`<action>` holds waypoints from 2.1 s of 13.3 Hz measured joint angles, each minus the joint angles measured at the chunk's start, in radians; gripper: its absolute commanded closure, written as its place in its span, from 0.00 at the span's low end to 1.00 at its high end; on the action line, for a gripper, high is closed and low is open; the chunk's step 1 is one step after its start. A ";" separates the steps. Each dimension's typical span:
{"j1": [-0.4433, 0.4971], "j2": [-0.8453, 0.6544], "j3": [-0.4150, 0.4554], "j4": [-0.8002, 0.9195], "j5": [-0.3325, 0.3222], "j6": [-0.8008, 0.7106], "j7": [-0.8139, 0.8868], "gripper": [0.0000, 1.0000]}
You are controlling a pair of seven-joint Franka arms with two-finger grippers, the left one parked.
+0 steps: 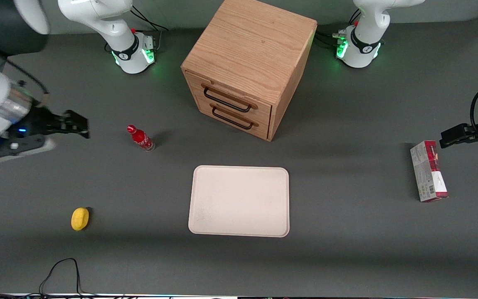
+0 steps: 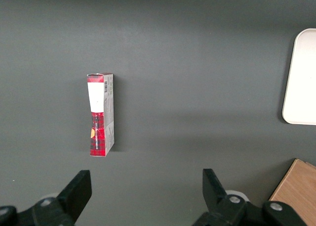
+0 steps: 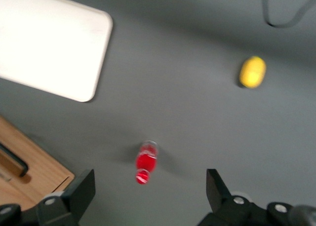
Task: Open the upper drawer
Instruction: 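Move the right gripper toward the cabinet's upper drawer handle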
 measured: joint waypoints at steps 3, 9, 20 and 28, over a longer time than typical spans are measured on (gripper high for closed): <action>0.079 0.051 0.042 0.032 0.011 0.000 0.000 0.00; 0.215 0.107 0.151 0.043 0.015 0.009 0.000 0.00; 0.416 0.130 0.147 0.043 0.013 0.041 -0.146 0.00; 0.412 0.132 0.120 0.017 0.106 0.045 -0.263 0.00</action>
